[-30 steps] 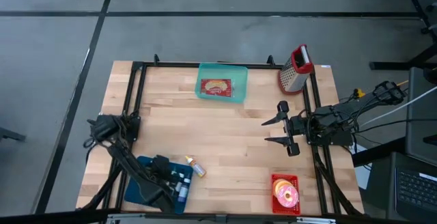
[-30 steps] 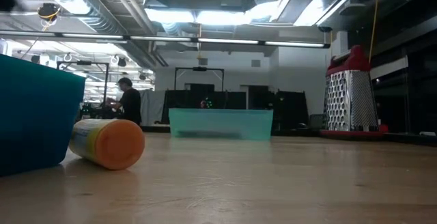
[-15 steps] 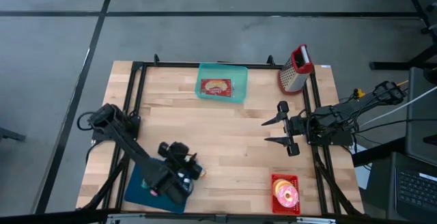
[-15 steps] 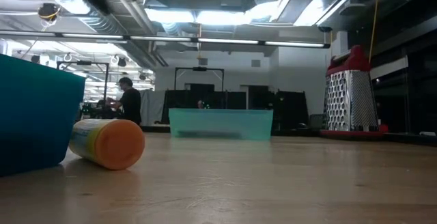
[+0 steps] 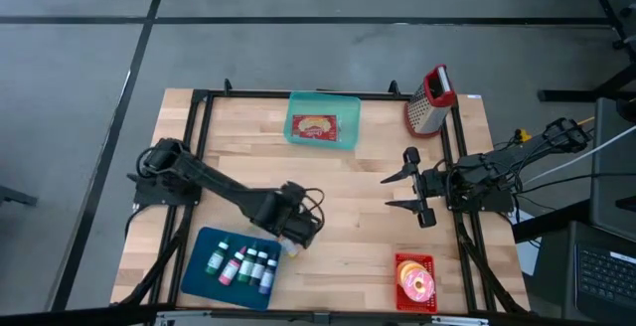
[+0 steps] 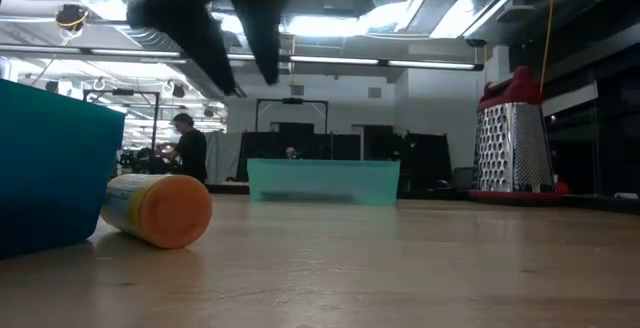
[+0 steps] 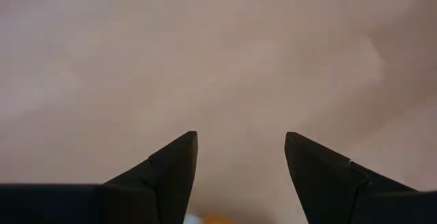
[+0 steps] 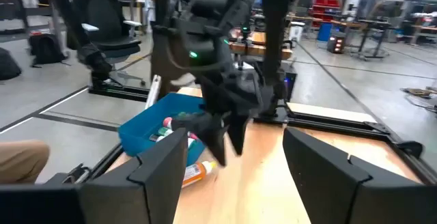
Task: Pick & Place Food Item
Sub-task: Put the yellow food coloring bottle into the dark blue bin
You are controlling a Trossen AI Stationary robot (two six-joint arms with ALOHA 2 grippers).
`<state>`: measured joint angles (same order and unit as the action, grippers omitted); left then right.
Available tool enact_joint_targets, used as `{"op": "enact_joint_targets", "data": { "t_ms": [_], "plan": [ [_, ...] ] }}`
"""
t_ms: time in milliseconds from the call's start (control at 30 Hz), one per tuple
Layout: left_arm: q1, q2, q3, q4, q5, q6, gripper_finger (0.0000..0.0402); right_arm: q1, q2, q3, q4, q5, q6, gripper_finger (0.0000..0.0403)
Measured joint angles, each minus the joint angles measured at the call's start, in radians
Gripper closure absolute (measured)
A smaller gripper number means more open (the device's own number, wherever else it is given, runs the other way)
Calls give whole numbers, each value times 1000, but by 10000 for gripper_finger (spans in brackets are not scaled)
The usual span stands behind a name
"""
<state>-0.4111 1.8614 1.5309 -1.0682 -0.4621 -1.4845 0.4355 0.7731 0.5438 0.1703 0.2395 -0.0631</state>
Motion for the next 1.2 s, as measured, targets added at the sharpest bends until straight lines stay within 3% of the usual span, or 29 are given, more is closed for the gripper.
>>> {"op": "enact_joint_targets", "data": {
  "t_ms": [100,200,533,933,1200],
  "plan": [
    [29,1,-40,78,154,36,185,0,0,0,-5,-37,-1,158],
    [35,1,-52,63,238,-20,185,0,0,0,-26,-72,-4,158],
    [-8,1,-55,76,281,-334,185,0,0,0,-81,-99,-62,158],
    [-11,1,-55,-10,332,-567,185,0,0,0,-149,-312,-131,158],
    [20,10,-54,-29,382,-663,185,1,0,0,-148,-513,-80,158]
  ]
}}
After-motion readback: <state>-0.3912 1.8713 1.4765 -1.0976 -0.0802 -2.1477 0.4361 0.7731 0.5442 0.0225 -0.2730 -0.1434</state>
